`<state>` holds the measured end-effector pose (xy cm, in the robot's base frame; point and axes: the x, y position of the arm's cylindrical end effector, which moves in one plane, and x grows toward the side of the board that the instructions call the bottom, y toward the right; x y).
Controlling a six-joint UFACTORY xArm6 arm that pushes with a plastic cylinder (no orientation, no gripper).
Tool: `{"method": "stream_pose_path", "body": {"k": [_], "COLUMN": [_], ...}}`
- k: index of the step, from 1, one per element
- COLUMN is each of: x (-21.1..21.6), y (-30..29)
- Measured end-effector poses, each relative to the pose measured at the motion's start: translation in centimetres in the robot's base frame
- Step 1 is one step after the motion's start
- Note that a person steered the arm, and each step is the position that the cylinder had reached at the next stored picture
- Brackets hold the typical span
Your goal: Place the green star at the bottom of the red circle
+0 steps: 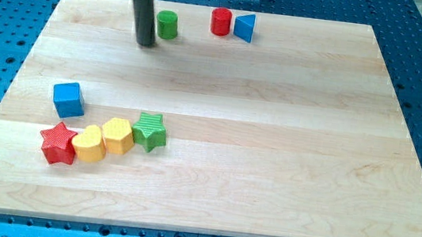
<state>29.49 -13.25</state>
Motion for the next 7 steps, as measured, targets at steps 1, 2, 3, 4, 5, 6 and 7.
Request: {"method": "stream_pose_path", "body": {"k": [1,2,3,4,5,6,7], "x": [-1.2,-3.4,-4.2,-0.3,7.8,18.6,24.1], "y": [4.4,5.9,6.1,2.5,1.6,5.4,8.2]}}
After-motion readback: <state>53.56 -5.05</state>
